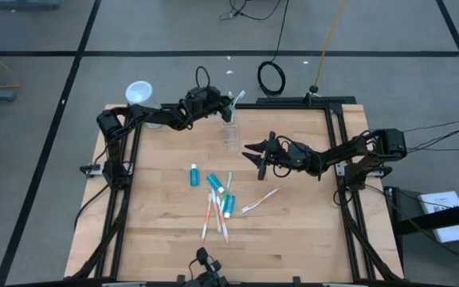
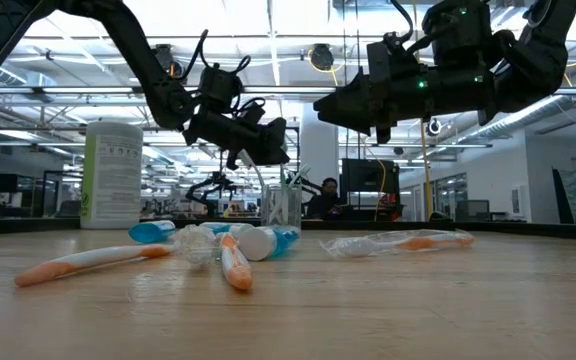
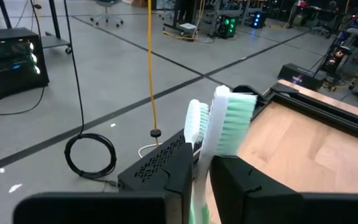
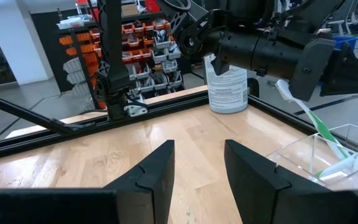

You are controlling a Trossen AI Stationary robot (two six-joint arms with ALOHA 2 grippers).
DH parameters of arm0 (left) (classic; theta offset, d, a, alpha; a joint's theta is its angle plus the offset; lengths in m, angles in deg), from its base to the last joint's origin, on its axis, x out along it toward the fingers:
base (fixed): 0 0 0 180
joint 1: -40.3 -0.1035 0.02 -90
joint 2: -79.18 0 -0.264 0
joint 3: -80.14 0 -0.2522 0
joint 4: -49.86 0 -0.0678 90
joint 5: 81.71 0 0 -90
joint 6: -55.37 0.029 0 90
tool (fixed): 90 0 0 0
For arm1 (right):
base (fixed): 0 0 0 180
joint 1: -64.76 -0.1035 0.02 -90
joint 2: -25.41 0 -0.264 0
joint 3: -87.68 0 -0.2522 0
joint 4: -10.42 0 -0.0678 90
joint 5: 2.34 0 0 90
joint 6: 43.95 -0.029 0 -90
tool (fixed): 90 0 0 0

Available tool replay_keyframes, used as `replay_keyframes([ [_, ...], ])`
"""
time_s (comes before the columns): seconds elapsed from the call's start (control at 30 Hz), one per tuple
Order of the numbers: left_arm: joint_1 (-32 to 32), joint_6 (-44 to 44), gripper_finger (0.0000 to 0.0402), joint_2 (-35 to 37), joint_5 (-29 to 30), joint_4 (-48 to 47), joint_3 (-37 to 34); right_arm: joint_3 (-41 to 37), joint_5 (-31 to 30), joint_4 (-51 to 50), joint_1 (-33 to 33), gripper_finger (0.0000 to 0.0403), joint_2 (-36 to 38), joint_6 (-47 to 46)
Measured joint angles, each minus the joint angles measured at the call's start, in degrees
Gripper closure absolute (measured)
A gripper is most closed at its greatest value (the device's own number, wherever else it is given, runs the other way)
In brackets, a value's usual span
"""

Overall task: Pick & Place toothbrushing station
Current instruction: Put the green toothbrush into the transparent organizer

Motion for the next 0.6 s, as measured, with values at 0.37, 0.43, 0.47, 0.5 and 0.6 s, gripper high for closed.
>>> replay_keyframes([
  [0.37, 0.0, 0.0, 0.0372, 0.0, 0.1, -0.1, 0.0, 0.0, 0.0, 0.0, 0.0, 0.0271, 0.0, 0.0],
  [0.43, -0.1, 0.0, 0.0374, 0.0, 0.1, 0.0, 0.0, 0.0, 0.0, 0.0, 0.0, 0.0271, 0.0, 0.0],
  [0.47, -0.1, 0.0, 0.0373, 0.0, 0.1, 0.1, 0.0, 0.0, 0.0, 0.0, 0.0, 0.0271, 0.0, 0.0],
  [0.5, -0.1, 0.0, 0.0370, 0.0, 0.1, 0.2, 0.0, 0.0, 0.0, 0.0, 0.0, 0.0271, 0.0, 0.0],
  [0.6, -0.1, 0.0, 0.0358, 0.0, 0.1, 0.5, 0.0, 0.0, 0.0, 0.0, 0.0, 0.0271, 0.0, 0.0],
])
